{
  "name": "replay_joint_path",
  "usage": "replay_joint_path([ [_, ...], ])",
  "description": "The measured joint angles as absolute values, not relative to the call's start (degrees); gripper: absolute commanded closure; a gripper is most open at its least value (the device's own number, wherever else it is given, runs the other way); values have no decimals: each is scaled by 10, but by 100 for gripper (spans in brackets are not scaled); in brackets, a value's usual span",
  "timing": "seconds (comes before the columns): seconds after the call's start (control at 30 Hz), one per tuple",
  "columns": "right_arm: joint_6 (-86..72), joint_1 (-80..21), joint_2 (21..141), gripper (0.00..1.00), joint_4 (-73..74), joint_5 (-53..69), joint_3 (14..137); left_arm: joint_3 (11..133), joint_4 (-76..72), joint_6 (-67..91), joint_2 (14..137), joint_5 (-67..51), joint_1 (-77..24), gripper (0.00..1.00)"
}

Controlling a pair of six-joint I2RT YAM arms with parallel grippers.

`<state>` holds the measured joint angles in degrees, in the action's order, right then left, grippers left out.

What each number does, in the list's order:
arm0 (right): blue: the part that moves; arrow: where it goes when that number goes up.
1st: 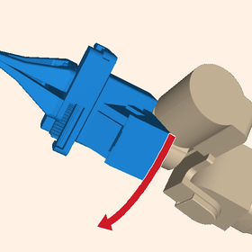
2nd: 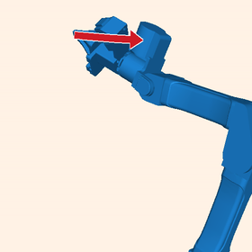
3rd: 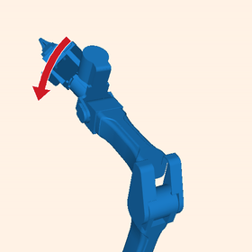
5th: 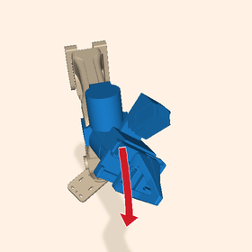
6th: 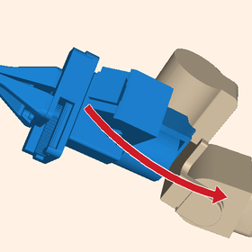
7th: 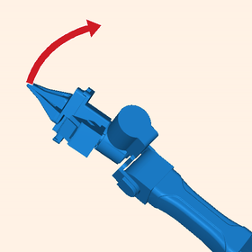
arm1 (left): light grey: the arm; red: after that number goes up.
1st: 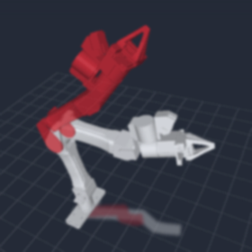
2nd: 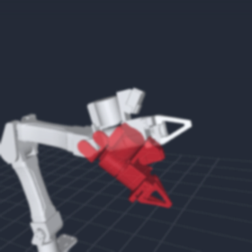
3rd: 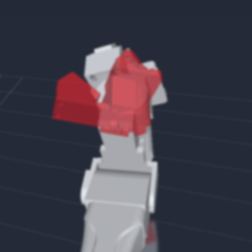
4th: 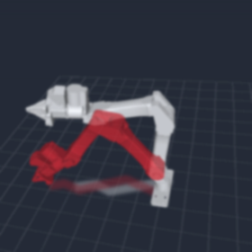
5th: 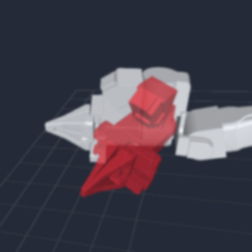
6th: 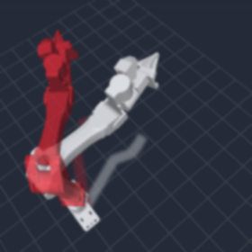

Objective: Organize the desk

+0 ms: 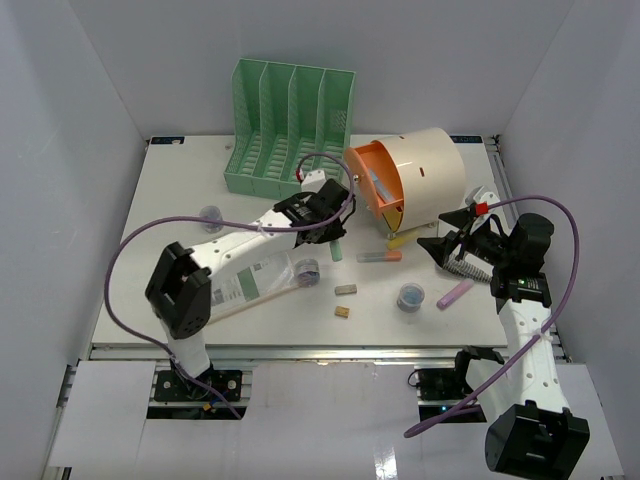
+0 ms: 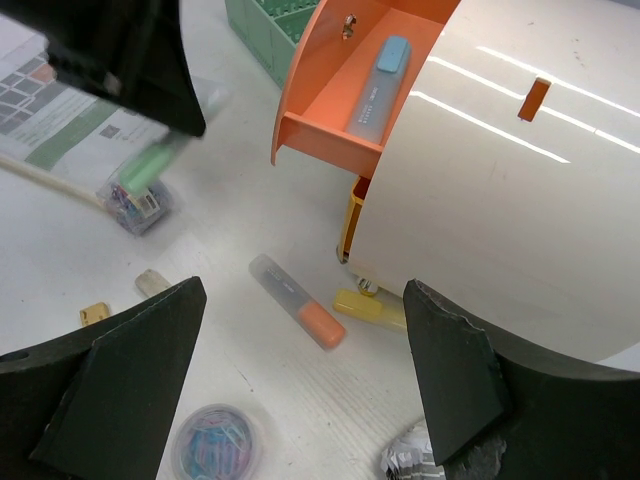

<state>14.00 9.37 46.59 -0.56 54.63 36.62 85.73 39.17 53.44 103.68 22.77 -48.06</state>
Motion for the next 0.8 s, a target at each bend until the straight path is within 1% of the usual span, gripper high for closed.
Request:
replay_joint_path([
  [0.13,140,94,466,14,-6,546,366,861,376,520,934,241,-475,100],
  [0.27,142,94,466,14,-6,546,366,905,366,498,908,236,-466,100],
  [0.37,142,95,466,14,-6,546,366,969,349,478,929,223,-460,100],
  [0.57,148,103,466,14,-6,546,365,1151,340,453,1050,188,-460,100],
  [0.67,150,107,466,14,-6,546,365,1206,345,450,1100,184,-460,100],
  [0.8,152,112,467,14,-6,546,365,1249,348,451,1154,178,-458,99],
])
